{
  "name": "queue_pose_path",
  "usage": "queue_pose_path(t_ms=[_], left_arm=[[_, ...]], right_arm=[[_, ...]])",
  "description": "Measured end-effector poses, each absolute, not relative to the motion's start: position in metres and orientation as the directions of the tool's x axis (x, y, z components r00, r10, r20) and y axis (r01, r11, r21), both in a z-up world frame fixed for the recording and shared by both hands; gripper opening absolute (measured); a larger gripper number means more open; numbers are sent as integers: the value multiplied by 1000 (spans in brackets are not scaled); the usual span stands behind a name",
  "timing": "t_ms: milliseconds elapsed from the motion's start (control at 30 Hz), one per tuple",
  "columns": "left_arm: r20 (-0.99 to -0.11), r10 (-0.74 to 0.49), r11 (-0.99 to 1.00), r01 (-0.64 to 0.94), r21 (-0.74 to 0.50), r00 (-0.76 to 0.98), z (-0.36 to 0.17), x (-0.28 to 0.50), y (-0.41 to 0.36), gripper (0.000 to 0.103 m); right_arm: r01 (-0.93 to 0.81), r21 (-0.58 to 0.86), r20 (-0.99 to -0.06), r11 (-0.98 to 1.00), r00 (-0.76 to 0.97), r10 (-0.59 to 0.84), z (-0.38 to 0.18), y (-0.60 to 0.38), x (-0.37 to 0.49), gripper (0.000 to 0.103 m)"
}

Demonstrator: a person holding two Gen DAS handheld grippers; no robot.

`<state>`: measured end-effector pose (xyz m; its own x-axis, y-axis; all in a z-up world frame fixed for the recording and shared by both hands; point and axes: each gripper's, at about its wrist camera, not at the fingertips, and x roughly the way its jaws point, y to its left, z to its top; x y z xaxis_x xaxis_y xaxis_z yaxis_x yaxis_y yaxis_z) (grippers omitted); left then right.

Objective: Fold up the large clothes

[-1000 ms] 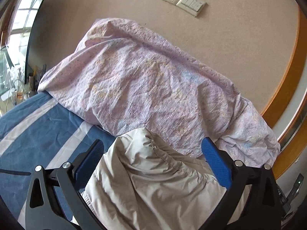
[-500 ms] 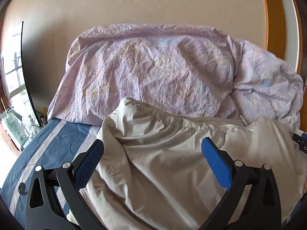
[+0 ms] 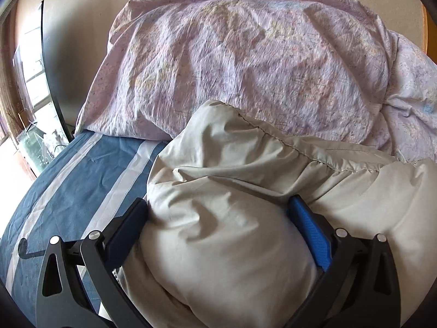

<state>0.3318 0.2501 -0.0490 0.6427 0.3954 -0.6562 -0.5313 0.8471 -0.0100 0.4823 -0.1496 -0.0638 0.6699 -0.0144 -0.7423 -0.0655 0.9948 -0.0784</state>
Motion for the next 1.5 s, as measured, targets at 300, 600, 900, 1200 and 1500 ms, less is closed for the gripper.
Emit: queue_pose_path(t_ms=[300, 600, 900, 1200, 1500], left_arm=[[-702, 382, 829, -558, -26, 601, -67, 346, 259, 102], [-667, 416, 835, -551, 10, 618, -53, 333, 248, 102], [-683, 420, 782, -621, -63, 598, -49, 334, 283, 102], [-715, 354, 759, -632, -156, 603, -70, 336, 301, 102], [-747, 244, 738, -618, -271, 619, -85, 337, 318, 102]], right_arm=[[-73, -108, -765, 991, 643, -36, -81, -144, 498, 75], [-60, -93, -732, 994, 680, -27, -70, -153, 489, 74], [3, -80, -722, 997, 689, -60, -64, -167, 489, 75], [2, -33, -749, 999, 662, -26, -77, -172, 496, 80], [-9, -1, -772, 1000, 636, 5, -88, -180, 506, 82]])
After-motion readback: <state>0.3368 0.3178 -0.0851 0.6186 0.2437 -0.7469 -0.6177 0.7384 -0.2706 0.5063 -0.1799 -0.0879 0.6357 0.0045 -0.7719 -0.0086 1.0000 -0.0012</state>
